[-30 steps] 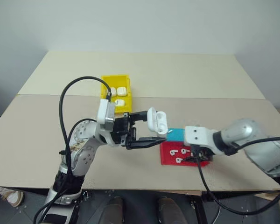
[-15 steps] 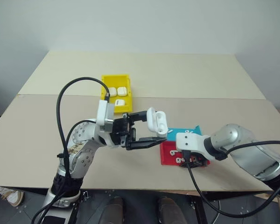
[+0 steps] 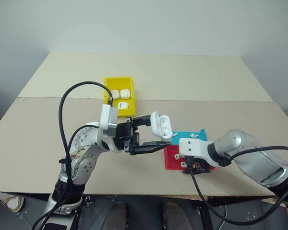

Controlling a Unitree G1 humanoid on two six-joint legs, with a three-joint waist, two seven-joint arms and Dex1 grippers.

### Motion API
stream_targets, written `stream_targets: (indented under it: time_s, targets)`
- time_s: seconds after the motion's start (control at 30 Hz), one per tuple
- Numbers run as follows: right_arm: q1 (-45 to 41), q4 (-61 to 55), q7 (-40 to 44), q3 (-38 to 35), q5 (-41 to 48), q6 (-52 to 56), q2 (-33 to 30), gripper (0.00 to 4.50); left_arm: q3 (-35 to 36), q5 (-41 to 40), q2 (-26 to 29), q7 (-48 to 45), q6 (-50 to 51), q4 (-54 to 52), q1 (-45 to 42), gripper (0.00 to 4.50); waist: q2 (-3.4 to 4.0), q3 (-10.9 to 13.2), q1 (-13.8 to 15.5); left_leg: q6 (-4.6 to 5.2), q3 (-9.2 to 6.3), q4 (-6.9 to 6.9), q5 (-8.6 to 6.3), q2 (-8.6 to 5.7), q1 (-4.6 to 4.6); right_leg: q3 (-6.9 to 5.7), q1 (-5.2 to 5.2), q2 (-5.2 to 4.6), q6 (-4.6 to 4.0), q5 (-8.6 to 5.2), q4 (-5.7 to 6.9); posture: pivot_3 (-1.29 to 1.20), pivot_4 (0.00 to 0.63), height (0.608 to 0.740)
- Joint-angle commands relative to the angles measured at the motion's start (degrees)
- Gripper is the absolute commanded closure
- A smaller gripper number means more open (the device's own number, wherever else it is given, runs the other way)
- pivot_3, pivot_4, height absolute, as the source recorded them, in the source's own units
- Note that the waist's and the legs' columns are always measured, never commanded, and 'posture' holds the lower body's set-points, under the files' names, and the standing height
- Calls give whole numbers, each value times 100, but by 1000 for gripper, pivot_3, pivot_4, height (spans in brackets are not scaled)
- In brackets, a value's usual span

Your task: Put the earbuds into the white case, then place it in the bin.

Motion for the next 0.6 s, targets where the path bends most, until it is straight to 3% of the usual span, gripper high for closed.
stream_targets:
  time_s: [0.03, 0.4, 0.5, 0.6]
  targets:
    - [-7, -42, 13, -79, 2, -23, 9, 1521, -15, -85, 5, 44, 37, -261, -3, 1744, 0, 0, 0, 0, 0, 0, 0, 0, 0, 0, 0, 0, 0, 0, 0, 0, 150, 740]
    - [65, -65, -11, -39, -41, -10, -39, 1521, 13, -117, 35, 50, 102, -312, 9, 1744, 0, 0, 0, 0, 0, 0, 0, 0, 0, 0, 0, 0, 0, 0, 0, 0, 150, 740]
    - [85, -83, -27, -34, -44, 2, -36, 2143, 19, -120, 37, 41, 99, -305, 6, 1744, 0, 0, 0, 0, 0, 0, 0, 0, 0, 0, 1, 0, 0, 0, -1, 0, 150, 740]
    - [105, -121, -46, -39, -34, 24, -31, 3179, 21, -119, 36, 41, 97, -300, 6, 1744, 0, 0, 0, 0, 0, 0, 0, 0, 1, 0, 1, 0, 0, 0, -1, 0, 150, 740]
